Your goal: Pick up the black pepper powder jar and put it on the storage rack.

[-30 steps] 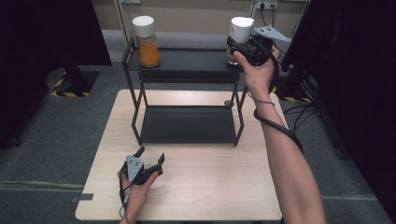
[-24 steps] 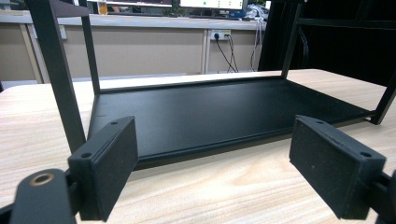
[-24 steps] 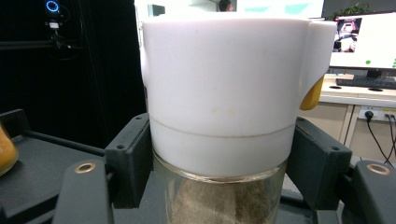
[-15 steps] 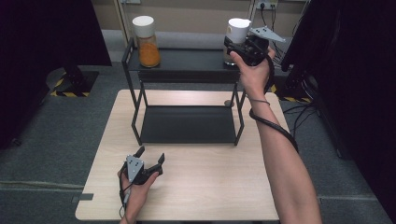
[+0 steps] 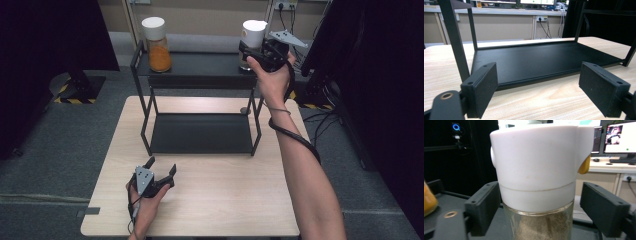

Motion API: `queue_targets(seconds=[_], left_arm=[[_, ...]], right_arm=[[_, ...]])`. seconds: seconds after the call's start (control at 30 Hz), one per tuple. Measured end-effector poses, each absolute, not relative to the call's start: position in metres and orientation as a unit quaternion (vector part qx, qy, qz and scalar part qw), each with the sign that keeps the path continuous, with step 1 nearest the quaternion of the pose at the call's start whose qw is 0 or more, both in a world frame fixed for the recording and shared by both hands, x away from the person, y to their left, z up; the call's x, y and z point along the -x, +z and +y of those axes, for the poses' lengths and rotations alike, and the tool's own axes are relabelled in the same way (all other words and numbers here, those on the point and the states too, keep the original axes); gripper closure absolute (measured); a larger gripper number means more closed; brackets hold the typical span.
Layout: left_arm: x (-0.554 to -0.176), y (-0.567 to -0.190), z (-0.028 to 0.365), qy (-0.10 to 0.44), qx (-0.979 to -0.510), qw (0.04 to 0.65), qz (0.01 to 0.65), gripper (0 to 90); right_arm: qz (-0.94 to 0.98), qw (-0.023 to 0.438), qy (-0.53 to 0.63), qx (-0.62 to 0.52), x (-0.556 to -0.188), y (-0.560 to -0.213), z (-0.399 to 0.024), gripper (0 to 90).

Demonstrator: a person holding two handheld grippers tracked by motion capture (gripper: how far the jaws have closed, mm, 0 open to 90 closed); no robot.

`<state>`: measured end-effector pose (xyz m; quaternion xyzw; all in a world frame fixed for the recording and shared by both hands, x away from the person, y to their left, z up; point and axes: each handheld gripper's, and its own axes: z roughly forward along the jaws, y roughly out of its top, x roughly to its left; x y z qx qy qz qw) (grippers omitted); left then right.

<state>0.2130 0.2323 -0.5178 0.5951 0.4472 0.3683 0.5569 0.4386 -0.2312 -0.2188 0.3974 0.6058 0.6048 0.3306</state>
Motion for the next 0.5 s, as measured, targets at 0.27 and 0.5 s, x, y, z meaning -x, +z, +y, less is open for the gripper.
queue_targets(seconds=[0.27, 0.5], left_arm=[[-0.213, -0.517, 0.232, 0.369, -0.597, 0.555, 0.446, 14.9], [-0.213, -0.518, 0.232, 0.368, -0.595, 0.557, 0.447, 14.8]], right_arm=[[0.620, 0.323, 0.599, -0.389, -0.435, -0.216, -0.238, 7.8], [0.623, 0.322, 0.604, -0.380, -0.428, -0.218, -0.244, 3.7]])
